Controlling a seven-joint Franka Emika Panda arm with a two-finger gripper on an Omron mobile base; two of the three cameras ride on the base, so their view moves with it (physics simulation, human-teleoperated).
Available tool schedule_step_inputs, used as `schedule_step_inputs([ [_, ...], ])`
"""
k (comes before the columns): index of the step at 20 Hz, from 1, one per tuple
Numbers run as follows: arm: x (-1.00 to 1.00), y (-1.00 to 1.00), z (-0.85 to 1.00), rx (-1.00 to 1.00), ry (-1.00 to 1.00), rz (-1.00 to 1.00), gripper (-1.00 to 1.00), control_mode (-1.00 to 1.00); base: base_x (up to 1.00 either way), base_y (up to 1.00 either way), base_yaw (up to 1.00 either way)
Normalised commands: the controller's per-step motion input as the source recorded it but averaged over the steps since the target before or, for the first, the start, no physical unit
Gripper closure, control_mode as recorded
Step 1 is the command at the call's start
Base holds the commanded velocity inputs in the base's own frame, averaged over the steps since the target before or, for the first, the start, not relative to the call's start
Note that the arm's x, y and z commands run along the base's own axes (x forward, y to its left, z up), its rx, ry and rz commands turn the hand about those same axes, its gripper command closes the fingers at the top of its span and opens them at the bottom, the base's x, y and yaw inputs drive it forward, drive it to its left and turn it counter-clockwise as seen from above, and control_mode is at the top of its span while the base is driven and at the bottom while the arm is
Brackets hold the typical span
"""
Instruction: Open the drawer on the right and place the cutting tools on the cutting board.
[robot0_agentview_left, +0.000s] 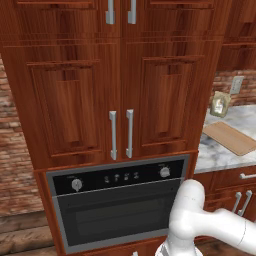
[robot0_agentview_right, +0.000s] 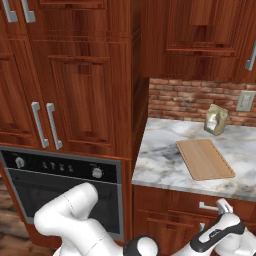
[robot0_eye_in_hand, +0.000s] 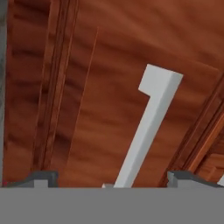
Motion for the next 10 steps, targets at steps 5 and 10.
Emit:
schedule_step_inputs([
  [5, -0.03, 0.00, -0.56, 0.03, -0.06, 0.00, -1.00, -1.00, 0.00, 0.00, 0.00],
  [10, 0.00, 0.00, -0.56, 0.04, -0.09, 0.00, -1.00, -1.00, 0.00, 0.00, 0.00],
])
